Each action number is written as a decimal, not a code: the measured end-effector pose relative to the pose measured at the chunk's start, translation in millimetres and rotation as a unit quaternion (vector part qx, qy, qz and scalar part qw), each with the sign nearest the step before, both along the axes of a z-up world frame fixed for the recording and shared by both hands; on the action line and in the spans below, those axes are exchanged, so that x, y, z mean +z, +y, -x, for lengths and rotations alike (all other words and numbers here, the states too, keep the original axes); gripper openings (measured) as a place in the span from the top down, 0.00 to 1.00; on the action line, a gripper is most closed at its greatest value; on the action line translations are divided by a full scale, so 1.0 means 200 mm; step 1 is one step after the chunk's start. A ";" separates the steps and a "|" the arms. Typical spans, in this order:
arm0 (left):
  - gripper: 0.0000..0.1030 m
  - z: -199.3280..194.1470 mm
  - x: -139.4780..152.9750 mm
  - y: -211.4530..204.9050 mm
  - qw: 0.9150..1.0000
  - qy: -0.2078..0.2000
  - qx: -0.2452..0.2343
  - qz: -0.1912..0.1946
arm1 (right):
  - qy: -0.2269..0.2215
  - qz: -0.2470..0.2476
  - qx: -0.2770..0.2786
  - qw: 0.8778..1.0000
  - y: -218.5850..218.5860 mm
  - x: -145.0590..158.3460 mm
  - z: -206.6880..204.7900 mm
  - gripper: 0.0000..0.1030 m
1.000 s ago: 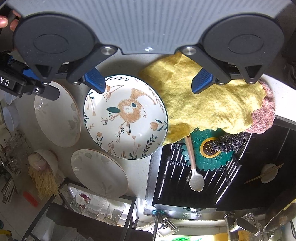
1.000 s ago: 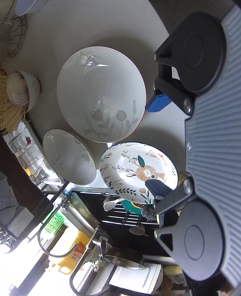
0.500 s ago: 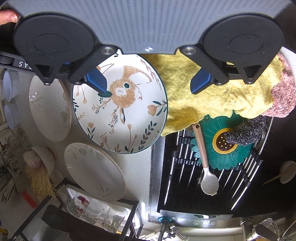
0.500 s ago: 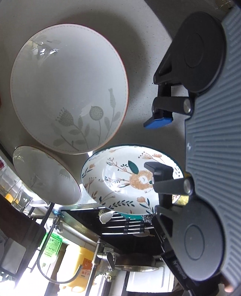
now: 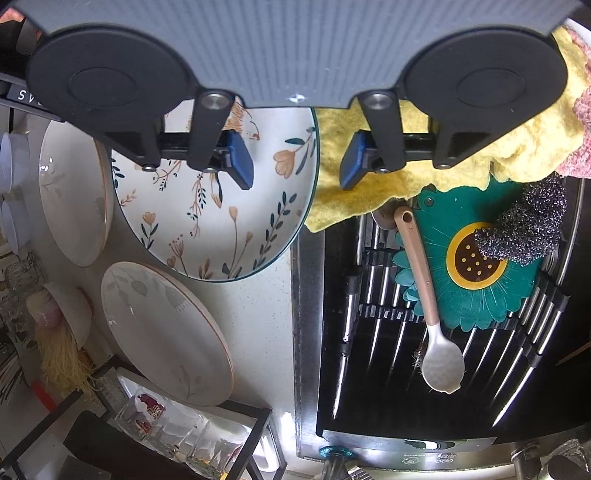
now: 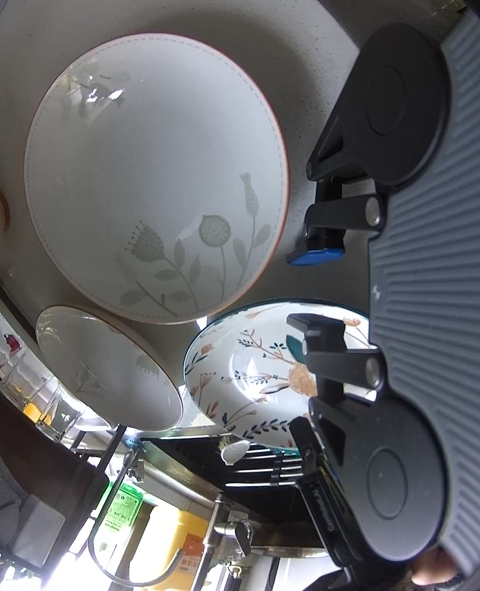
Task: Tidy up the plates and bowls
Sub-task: 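Move both grippers down to the rim of the deer-print plate, then close both grippers on the plate rim and lift it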
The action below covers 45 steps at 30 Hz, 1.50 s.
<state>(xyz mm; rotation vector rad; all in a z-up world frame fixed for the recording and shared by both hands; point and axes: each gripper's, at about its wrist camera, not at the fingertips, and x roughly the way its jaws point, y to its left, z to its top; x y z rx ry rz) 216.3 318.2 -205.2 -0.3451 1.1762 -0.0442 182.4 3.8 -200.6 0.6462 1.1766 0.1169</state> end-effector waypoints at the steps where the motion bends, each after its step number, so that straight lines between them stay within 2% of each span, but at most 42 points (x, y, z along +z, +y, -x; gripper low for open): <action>1: 0.55 -0.01 0.00 0.00 1.000 -0.002 -0.002 0.001 | -0.004 -0.004 0.000 1.000 0.00 0.00 0.00 0.70; 5: 0.65 -0.02 -0.01 0.00 1.000 -0.009 -0.003 0.002 | -0.003 -0.017 0.005 1.000 0.01 -0.01 -0.02 0.70; 7: 0.76 -0.02 -0.02 0.00 1.000 -0.012 -0.004 0.003 | -0.005 -0.014 0.007 1.000 0.02 -0.01 -0.03 0.78; 8: 0.77 -0.02 -0.02 0.00 1.000 -0.012 -0.004 -0.001 | -0.006 -0.011 0.010 1.000 0.02 -0.01 -0.04 0.79; 12: 0.80 -0.01 -0.01 0.01 1.000 -0.017 0.004 -0.002 | -0.005 -0.004 0.030 1.000 0.04 -0.03 -0.05 0.86; 18: 0.83 0.01 0.02 0.01 1.000 -0.020 0.015 -0.003 | 0.000 -0.010 0.041 0.999 0.03 -0.04 -0.08 0.89; 24: 0.85 0.06 0.10 -0.02 0.999 -0.032 0.016 -0.027 | -0.009 -0.019 0.071 0.997 0.02 -0.01 -0.09 0.88; 30: 0.88 0.12 0.17 -0.04 0.998 -0.041 0.023 -0.030 | -0.026 -0.031 0.083 0.996 -0.02 0.06 -0.07 0.88; 45: 0.90 0.27 0.42 -0.18 0.994 -0.099 0.054 -0.018 | -0.092 -0.033 0.107 0.989 -0.17 0.28 -0.10 0.88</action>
